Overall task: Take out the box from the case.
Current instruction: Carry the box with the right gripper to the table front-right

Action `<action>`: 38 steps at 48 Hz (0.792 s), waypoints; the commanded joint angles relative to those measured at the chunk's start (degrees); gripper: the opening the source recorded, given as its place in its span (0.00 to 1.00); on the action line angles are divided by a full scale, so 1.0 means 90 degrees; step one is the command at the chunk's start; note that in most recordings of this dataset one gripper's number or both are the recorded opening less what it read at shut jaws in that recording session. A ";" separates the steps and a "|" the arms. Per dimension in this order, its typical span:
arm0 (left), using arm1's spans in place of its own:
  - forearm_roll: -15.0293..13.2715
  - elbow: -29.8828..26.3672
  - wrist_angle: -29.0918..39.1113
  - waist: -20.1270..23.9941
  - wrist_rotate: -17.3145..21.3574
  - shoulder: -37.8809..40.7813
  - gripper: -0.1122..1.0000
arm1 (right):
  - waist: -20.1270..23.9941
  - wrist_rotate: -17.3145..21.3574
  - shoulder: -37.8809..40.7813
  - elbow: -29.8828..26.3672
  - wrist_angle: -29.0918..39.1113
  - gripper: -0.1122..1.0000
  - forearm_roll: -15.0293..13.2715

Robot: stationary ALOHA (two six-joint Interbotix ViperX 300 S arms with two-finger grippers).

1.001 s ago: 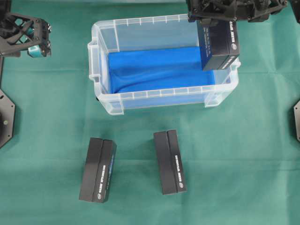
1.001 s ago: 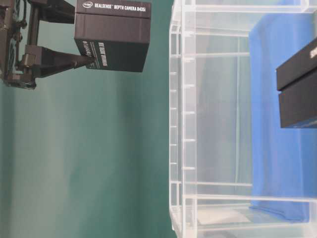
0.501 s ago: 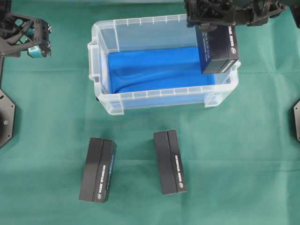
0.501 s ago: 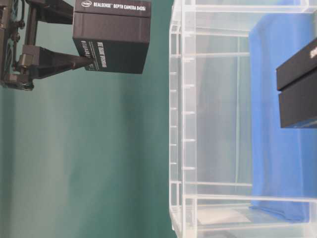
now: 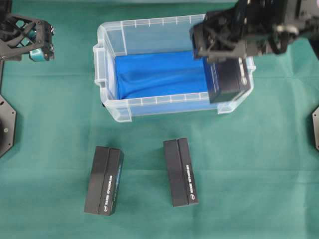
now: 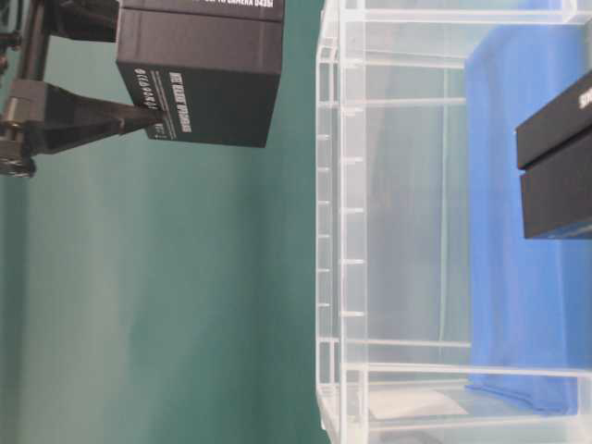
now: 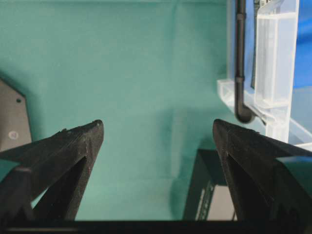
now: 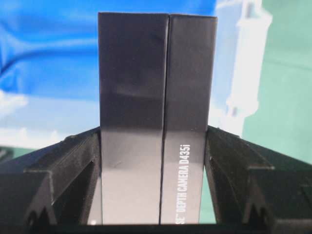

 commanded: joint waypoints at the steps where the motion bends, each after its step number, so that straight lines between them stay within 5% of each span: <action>1: 0.0000 -0.0088 -0.0020 -0.0010 0.0000 -0.0059 0.96 | 0.0254 0.0146 -0.0225 -0.0186 0.0068 0.68 -0.0107; 38: 0.0000 -0.0078 -0.0010 0.0000 0.0000 -0.0049 0.96 | 0.2813 0.2832 -0.0215 -0.0186 0.0996 0.68 -0.0264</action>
